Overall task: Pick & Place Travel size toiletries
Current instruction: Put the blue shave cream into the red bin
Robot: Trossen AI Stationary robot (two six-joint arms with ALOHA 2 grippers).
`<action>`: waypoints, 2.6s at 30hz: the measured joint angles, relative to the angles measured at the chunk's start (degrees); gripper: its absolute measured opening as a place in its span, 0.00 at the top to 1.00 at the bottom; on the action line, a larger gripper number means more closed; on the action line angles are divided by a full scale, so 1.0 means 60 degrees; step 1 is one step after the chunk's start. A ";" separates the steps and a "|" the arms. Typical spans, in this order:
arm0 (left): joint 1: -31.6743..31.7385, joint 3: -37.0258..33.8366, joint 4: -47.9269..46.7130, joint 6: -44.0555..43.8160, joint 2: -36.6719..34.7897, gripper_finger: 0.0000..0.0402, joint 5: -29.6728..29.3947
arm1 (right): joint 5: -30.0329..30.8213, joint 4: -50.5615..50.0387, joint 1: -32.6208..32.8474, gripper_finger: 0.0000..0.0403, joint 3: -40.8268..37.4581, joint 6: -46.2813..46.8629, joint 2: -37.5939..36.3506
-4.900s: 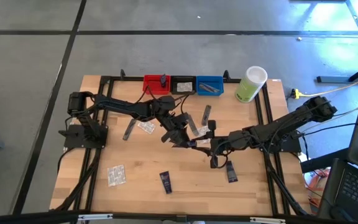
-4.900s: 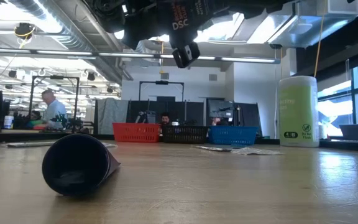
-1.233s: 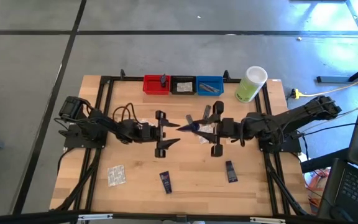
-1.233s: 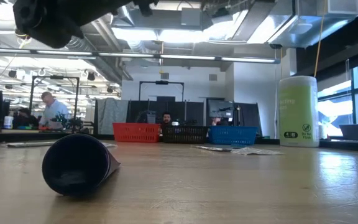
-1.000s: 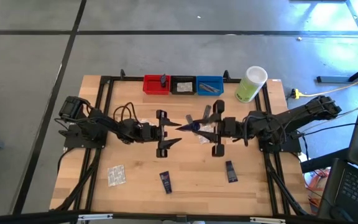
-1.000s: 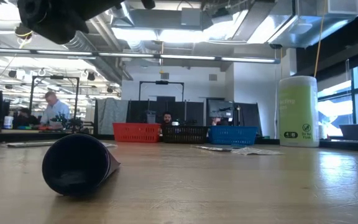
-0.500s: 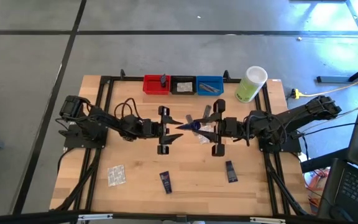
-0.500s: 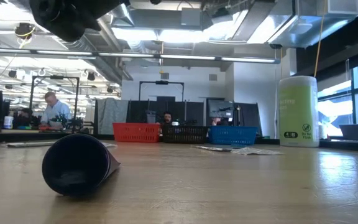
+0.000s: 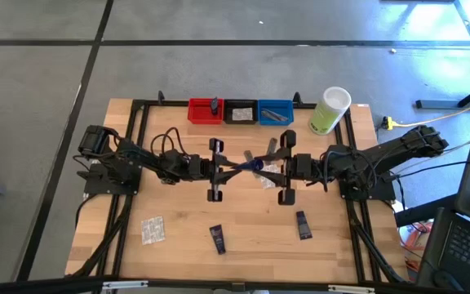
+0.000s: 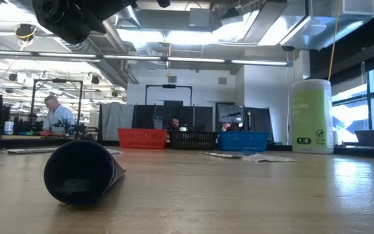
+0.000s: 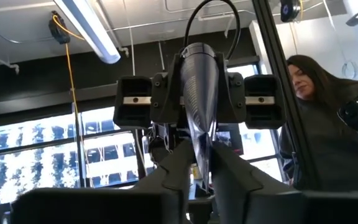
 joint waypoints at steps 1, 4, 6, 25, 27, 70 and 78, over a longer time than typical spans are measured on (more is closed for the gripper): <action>-0.0004 0.0000 -0.0003 -0.0003 0.0000 0.91 0.0003 | 0.0000 0.0000 0.0000 0.63 0.0000 0.0000 0.0000; -0.0004 0.0000 -0.0007 -0.0003 0.0000 0.98 -0.0003 | 0.0000 -0.0007 0.0000 0.61 0.0000 -0.0004 0.0000; -0.0004 0.0000 -0.0007 -0.0003 0.0000 0.98 -0.0001 | 0.0000 -0.0007 0.0000 0.61 0.0000 -0.0004 0.0000; -0.0004 0.0000 -0.0217 -0.0193 -0.0004 0.99 -0.0084 | 0.0299 -0.0432 0.0139 0.51 -0.0004 0.0080 -0.0492; -0.0004 0.0000 -0.0359 -0.0183 -0.0004 0.99 -0.0190 | 0.0531 -0.0759 0.0262 0.49 -0.0004 0.0091 -0.0845; 0.3455 0.5386 -2.0275 -0.1693 -0.5255 0.99 -0.3048 | 0.1481 -1.0749 0.0407 0.98 -0.0007 0.6852 0.0092; 0.4887 0.6059 -2.2231 -0.1438 -0.4180 0.99 -0.2347 | 0.1472 -1.0817 0.0152 0.99 -0.0007 0.6871 0.0095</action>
